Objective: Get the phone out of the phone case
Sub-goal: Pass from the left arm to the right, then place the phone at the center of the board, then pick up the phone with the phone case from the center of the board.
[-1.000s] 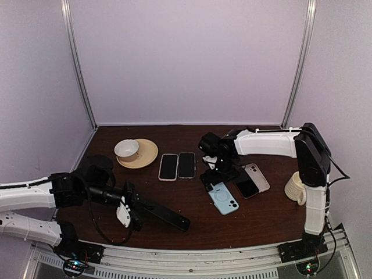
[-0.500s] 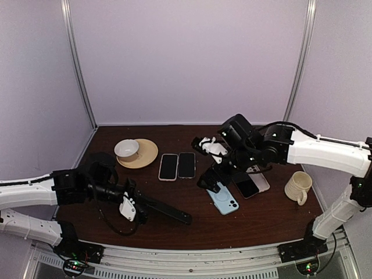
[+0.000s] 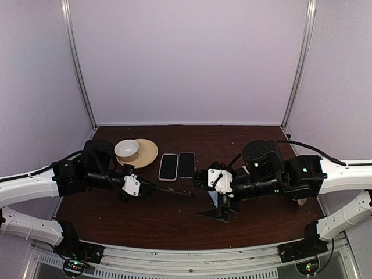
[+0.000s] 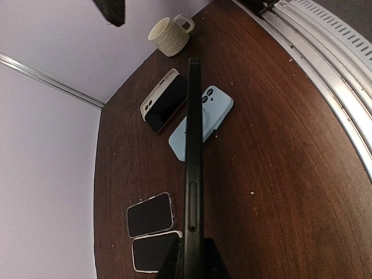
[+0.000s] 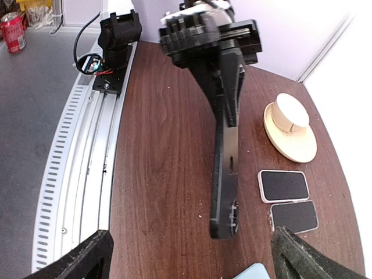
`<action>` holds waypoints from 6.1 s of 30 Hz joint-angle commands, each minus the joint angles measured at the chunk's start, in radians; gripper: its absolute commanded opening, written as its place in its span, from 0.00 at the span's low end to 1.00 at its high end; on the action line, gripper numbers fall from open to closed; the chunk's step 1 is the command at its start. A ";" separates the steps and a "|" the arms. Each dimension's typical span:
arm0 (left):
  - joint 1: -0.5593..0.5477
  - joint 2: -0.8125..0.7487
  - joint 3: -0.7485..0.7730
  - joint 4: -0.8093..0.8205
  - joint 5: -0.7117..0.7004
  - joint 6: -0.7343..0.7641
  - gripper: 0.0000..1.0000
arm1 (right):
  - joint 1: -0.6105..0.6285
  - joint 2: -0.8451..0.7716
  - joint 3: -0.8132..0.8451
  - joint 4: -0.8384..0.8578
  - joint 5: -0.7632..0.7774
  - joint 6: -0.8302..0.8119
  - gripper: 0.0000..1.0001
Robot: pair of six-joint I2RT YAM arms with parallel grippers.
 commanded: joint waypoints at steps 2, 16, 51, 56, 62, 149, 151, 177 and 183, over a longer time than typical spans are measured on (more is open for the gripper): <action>0.028 0.000 0.064 0.118 0.039 -0.118 0.00 | 0.070 0.064 -0.010 0.106 0.166 -0.129 0.99; 0.042 -0.018 0.059 0.140 0.082 -0.150 0.00 | 0.079 0.175 -0.013 0.288 0.371 -0.156 0.70; 0.047 -0.023 0.054 0.138 0.080 -0.128 0.35 | 0.079 0.250 0.029 0.270 0.485 -0.196 0.00; 0.047 -0.028 0.044 0.158 0.070 -0.137 0.67 | 0.062 0.247 0.018 0.275 0.520 -0.203 0.00; 0.047 -0.034 0.029 0.188 0.050 -0.138 0.76 | 0.016 0.253 -0.006 0.303 0.614 -0.187 0.00; 0.071 0.608 0.759 -0.504 -0.657 -1.123 0.98 | -0.478 0.386 0.154 -0.109 0.512 0.445 1.00; 0.071 0.641 0.772 -0.538 -0.675 -1.225 0.98 | -0.479 0.358 0.124 -0.110 0.515 0.462 1.00; 0.043 1.076 0.967 -0.682 -0.598 -1.698 0.98 | -0.503 0.164 0.002 -0.242 0.438 0.603 1.00; 0.035 1.085 0.943 -0.630 -0.563 -1.682 0.97 | -0.503 0.172 -0.001 -0.239 0.430 0.605 1.00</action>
